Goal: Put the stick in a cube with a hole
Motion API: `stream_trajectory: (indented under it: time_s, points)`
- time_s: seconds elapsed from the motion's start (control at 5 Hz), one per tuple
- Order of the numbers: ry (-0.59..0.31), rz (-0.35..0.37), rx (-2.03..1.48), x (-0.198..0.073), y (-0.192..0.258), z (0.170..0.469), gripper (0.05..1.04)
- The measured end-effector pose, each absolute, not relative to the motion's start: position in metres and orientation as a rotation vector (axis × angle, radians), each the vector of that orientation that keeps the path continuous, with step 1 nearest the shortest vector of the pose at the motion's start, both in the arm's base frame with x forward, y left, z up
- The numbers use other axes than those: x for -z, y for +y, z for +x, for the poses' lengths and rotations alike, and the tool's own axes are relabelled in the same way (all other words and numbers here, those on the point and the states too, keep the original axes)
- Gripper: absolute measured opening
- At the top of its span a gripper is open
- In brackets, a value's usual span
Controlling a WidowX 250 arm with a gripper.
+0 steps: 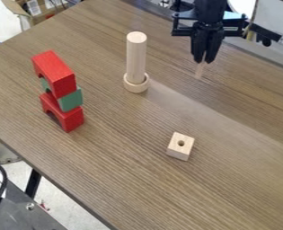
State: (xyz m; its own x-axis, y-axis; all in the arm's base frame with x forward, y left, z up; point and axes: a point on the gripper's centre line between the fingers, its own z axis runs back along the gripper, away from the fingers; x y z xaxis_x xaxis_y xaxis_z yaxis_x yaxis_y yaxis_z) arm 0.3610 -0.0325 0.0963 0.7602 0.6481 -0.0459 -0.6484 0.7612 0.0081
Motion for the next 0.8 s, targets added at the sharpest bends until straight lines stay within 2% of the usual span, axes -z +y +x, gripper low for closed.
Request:
stream_trajectory:
  time_s: [0.2, 0.6, 0.8]
  points:
    - [0.042, 0.022, -0.753, -0.109, -0.04, 0.342, 0.111]
    - [0.092, 0.098, -0.85, -0.108, -0.045, 0.31, 0.111]
    - [0.123, 0.103, -0.861, -0.102, -0.047, 0.296, 0.111]
